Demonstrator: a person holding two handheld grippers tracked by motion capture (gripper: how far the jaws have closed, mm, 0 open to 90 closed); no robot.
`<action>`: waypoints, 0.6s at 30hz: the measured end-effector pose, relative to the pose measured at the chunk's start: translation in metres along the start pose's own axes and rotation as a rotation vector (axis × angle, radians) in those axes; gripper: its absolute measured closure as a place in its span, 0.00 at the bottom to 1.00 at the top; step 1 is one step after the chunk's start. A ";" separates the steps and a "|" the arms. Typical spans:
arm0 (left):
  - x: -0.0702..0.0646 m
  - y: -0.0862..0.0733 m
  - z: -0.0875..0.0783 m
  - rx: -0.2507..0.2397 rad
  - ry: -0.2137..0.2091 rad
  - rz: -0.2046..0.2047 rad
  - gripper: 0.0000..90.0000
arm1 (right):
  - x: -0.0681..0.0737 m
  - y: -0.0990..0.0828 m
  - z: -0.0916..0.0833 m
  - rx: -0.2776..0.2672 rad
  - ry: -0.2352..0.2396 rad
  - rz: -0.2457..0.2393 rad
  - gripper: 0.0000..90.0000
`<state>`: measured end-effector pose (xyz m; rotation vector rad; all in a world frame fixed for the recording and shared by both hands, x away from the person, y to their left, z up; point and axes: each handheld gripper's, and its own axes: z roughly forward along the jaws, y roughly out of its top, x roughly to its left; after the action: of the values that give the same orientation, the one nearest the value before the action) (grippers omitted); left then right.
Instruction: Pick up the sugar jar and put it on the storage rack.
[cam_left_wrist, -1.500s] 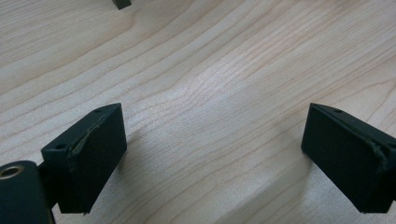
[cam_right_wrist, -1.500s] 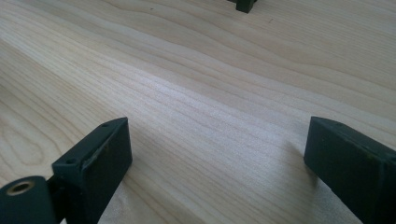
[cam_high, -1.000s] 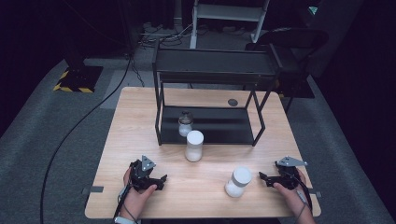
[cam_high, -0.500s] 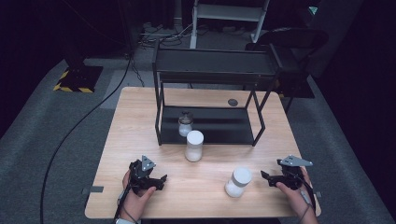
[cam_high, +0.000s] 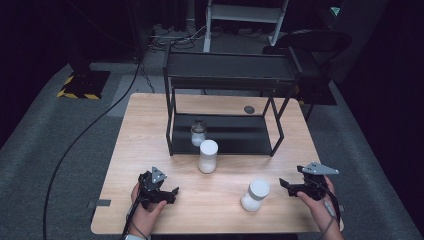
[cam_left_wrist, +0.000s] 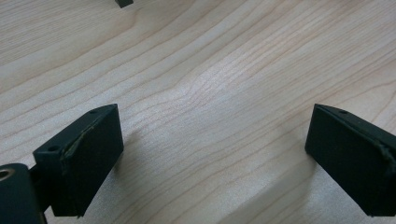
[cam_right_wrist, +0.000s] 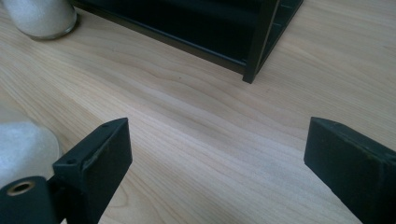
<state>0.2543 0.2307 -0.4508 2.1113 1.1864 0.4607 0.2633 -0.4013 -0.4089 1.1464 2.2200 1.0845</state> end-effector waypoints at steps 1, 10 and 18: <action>0.000 0.000 0.000 0.000 0.000 0.000 0.05 | 0.000 0.001 0.000 0.000 0.002 0.001 0.09; 0.000 0.000 0.000 0.000 0.001 -0.001 0.05 | 0.004 0.014 -0.008 -0.036 0.015 -0.001 0.09; 0.000 0.000 0.000 0.000 0.001 -0.002 0.04 | 0.010 0.026 -0.013 -0.064 0.038 -0.018 0.09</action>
<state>0.2542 0.2303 -0.4509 2.1097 1.1892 0.4612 0.2623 -0.3894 -0.3803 1.0859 2.2032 1.1707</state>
